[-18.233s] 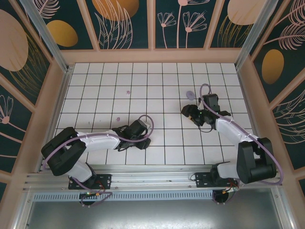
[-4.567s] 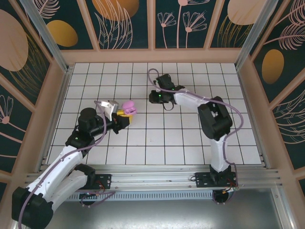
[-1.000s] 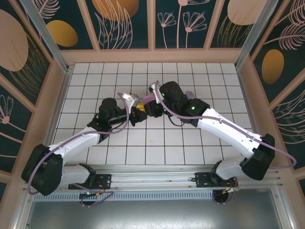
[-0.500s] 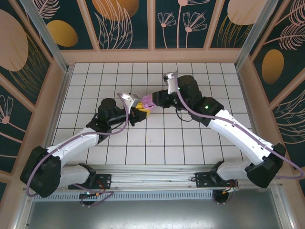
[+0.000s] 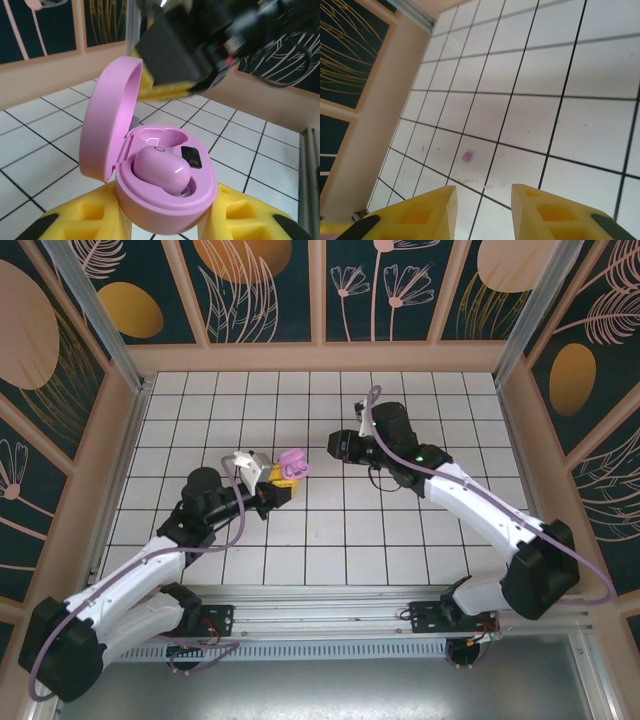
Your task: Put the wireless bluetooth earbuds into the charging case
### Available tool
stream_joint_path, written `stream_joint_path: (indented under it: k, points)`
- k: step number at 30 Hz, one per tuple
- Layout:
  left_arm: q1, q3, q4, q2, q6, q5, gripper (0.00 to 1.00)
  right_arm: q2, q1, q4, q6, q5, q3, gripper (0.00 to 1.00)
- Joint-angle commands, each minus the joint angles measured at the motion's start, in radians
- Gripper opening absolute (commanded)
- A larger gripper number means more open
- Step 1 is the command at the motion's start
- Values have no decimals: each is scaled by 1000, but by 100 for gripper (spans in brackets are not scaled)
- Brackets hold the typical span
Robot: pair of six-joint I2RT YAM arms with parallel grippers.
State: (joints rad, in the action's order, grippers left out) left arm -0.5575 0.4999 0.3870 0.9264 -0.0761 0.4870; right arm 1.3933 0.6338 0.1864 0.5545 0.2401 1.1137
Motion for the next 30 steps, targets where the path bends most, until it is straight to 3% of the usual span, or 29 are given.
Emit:
stream_joint_path:
  k: [1, 9, 18, 23, 30]
  points:
    - [-2, -21, -58, -85, 62, -62, 0, 81, -5, -113, 62, 91, -18, 33]
    - [-2, -32, -203, -221, 64, -145, 0, 336, 30, -200, 117, 117, 60, 31]
    - [-2, -27, -372, -385, 67, -196, 0, 674, 149, -172, 127, 182, 343, 23]
    - [-2, -29, -426, -471, 53, -221, 0, 769, 198, -169, 178, 195, 433, 21]
    - [-2, -43, -454, -536, 37, -228, 0, 836, 254, -85, 217, 99, 519, 21]
